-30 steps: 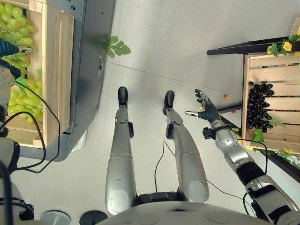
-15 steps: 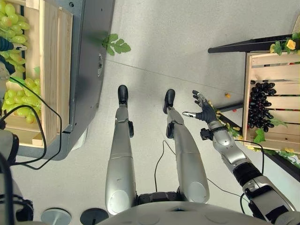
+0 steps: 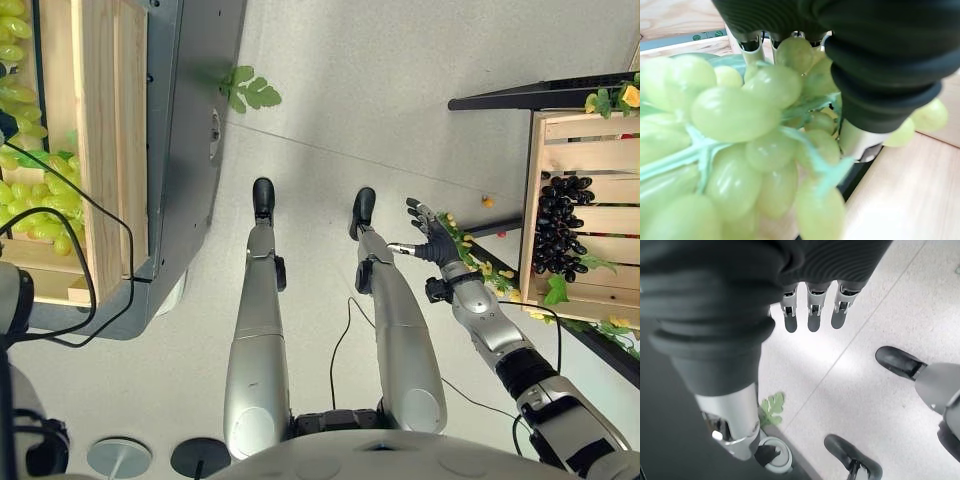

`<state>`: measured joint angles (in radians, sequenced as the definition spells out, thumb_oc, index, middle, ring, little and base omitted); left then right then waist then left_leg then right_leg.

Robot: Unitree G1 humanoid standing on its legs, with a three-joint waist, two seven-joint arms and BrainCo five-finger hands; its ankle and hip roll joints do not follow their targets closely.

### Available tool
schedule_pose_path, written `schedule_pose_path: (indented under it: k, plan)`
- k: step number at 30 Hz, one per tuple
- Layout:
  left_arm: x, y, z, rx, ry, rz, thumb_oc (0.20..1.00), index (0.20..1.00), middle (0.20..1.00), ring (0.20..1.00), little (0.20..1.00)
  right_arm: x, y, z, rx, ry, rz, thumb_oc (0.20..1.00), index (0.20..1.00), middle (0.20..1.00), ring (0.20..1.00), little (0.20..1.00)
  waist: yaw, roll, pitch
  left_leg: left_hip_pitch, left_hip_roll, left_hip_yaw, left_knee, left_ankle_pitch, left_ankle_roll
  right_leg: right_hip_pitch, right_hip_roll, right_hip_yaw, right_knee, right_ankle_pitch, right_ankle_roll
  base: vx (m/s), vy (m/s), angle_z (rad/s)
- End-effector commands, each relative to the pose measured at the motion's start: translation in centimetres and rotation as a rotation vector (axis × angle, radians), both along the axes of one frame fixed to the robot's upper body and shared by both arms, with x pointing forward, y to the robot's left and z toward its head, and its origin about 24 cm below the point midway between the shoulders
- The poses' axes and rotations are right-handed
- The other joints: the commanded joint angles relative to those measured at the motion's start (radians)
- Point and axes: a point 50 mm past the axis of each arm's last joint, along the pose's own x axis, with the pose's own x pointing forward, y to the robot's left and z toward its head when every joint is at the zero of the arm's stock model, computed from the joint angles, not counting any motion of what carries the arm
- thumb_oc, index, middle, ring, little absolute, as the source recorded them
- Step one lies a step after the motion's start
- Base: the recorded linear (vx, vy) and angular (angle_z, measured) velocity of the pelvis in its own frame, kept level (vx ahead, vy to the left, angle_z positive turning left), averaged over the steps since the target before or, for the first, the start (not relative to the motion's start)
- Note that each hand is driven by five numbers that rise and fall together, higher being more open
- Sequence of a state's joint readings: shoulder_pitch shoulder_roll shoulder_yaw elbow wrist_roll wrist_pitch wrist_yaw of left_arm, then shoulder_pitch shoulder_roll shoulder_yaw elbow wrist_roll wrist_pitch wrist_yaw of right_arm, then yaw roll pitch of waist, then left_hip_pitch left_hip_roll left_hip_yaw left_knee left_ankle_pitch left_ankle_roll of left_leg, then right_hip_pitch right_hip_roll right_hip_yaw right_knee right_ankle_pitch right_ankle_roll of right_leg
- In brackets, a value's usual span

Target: Pick up the fruits from the basket on one side to the basket on the other side

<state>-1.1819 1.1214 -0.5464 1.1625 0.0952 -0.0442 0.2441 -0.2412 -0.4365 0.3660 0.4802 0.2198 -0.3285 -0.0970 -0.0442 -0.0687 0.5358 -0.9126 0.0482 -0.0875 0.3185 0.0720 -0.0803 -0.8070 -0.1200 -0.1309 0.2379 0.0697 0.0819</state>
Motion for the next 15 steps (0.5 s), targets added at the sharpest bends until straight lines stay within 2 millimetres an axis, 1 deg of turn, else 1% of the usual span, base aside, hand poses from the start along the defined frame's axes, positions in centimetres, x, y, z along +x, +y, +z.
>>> schedule_pose_path:
  k: [1, 8, 10, 11, 12, 13, 14, 15]
  plan:
    - [-0.3, 1.0, -2.1, -0.047, 0.107, 0.033, 0.200, 0.200, 0.200, 0.200, 0.200, -1.3, -0.7, -0.3, 0.012, -0.003, 0.001, 1.000, 1.000, 1.000, 1.000, 1.000, -0.009, 0.008, -0.016, 0.043, -0.037, 0.082, 0.076, -0.124, 0.027, 0.058, -0.057, 0.050, -0.058, 0.054, 0.132, 0.00, 0.000, 0.00]
    - [-0.4, 1.1, -3.0, -0.097, 0.069, 0.028, 0.200, 0.200, 0.200, 0.200, 0.200, -1.3, -0.5, -0.1, 0.009, -0.013, 0.012, 1.000, 1.000, 1.000, 1.000, 1.000, -0.011, 0.008, -0.016, 0.052, -0.035, 0.086, 0.075, -0.122, 0.027, 0.061, -0.057, 0.048, -0.052, 0.056, 0.131, 0.00, 0.000, 0.00]
    - [-0.4, 1.1, -3.9, -0.126, 0.054, 0.015, 0.200, 0.200, 0.200, 0.200, 0.200, -1.3, -0.6, -0.1, 0.004, -0.011, 0.009, 1.000, 1.000, 1.000, 1.000, 1.000, -0.011, 0.011, -0.016, 0.068, -0.033, 0.089, 0.069, -0.119, 0.026, 0.066, -0.058, 0.047, -0.047, 0.056, 0.131, 0.00, 0.000, 0.00]
    - [-0.4, 1.1, -4.0, -0.127, 0.054, 0.016, 0.200, 0.200, 0.200, 0.200, 0.200, -1.3, -0.6, -0.1, 0.003, -0.011, 0.009, 1.000, 1.000, 1.000, 1.000, 1.000, -0.012, 0.011, -0.016, 0.068, -0.034, 0.089, 0.069, -0.119, 0.026, 0.067, -0.058, 0.047, -0.047, 0.056, 0.131, 0.00, 0.000, 0.00]
    - [-0.3, 0.9, -4.9, -0.135, 0.058, -0.001, 0.200, 0.200, 0.200, 0.200, 0.200, -1.3, -0.6, -0.1, -0.001, -0.014, 0.008, 1.000, 1.000, 1.000, 1.000, 1.000, -0.007, 0.012, -0.016, 0.088, -0.034, 0.091, 0.061, -0.117, 0.025, 0.077, -0.057, 0.047, -0.043, 0.054, 0.130, 0.00, 0.000, 0.00]
    - [-0.3, 1.0, -5.0, -0.137, 0.058, 0.000, 0.200, 0.200, 0.200, 0.200, 0.200, -1.3, -0.6, -0.1, -0.003, -0.013, 0.009, 1.000, 1.000, 1.000, 1.000, 1.000, -0.009, 0.013, -0.016, 0.090, -0.034, 0.091, 0.059, -0.116, 0.025, 0.079, -0.057, 0.047, -0.044, 0.054, 0.131, 0.00, 0.000, 0.00]
    - [-0.3, 0.8, -5.7, -0.153, 0.046, -0.011, 0.200, 0.200, 0.200, 0.200, 0.200, -1.2, -0.6, -0.1, -0.007, -0.013, 0.004, 1.000, 1.000, 1.000, 1.000, 1.000, -0.006, 0.014, -0.016, 0.104, -0.033, 0.094, 0.055, -0.114, 0.023, 0.090, -0.058, 0.046, -0.043, 0.054, 0.129, 0.00, 0.000, 0.00]
    - [-0.6, 0.8, -7.1, -0.168, 0.051, -0.023, 0.200, 0.200, 0.200, 0.200, 0.200, -1.3, -0.8, -0.2, -0.014, -0.013, -0.009, 1.000, 1.000, 1.000, 1.000, 1.000, 0.002, 0.018, -0.016, 0.134, -0.032, 0.096, 0.045, -0.112, 0.022, 0.111, -0.059, 0.045, -0.042, 0.052, 0.127, -0.03, -0.007, -0.06]
